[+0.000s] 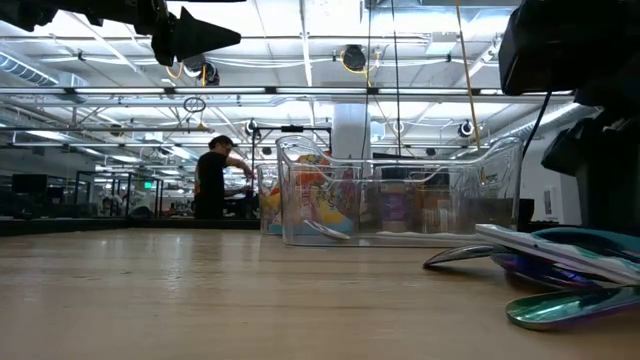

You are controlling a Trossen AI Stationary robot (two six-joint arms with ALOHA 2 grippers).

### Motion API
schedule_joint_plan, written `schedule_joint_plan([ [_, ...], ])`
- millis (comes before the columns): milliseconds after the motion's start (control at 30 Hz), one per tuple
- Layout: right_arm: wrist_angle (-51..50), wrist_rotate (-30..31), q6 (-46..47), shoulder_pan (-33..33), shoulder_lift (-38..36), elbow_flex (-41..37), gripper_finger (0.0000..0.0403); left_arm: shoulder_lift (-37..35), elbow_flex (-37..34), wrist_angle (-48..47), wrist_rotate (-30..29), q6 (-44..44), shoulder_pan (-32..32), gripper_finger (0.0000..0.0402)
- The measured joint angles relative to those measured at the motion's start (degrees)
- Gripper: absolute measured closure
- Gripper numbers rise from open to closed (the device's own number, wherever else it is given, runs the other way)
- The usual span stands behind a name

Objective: Pick & Place Food Item
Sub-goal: Put the right blue green spoon into the bottom transparent bin

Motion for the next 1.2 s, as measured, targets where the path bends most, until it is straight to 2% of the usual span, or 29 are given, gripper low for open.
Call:
schedule_joint_plan([
  [233,2.03,0.42,-1.26,-0.68,0.84,0.00,0.0200,0.00,0.00,0.00,0.00,0.00,-0.02,0.0027],
  [533,1.24,12.87,-7.76,-3.98,0.84,0.00,0.0200,0.00,0.00,0.00,0.00,0.00,-0.01,0.0027],
  [700,1.00,17.07,-8.99,-4.17,0.84,-0.02,0.0200,0.00,0.00,0.00,0.00,0.00,-0.01,0.0027],
  [767,1.31,15.43,-8.30,-4.17,0.58,-0.02,0.0200,0.00,0.00,0.00,0.00,0.00,0.00,0.0027],
  [867,1.24,7.94,-8.40,-3.78,-1.10,-0.08,0.0200,0.00,0.00,0.02,0.00,0.00,0.00,0.0027],
  [967,1.20,0.90,-14.16,-1.28,-2.57,-0.07,0.0200,0.00,0.00,0.00,0.00,0.00,-0.01,0.0027],
  [1100,2.07,0.49,-18.96,3.50,-3.14,-0.07,0.0200,0.00,0.00,0.02,0.00,0.00,0.00,0.0027],
  [1200,2.59,5.38,-19.48,6.62,-2.26,-0.07,0.0200,0.00,0.00,0.02,0.00,0.00,0.00,0.0027],
])
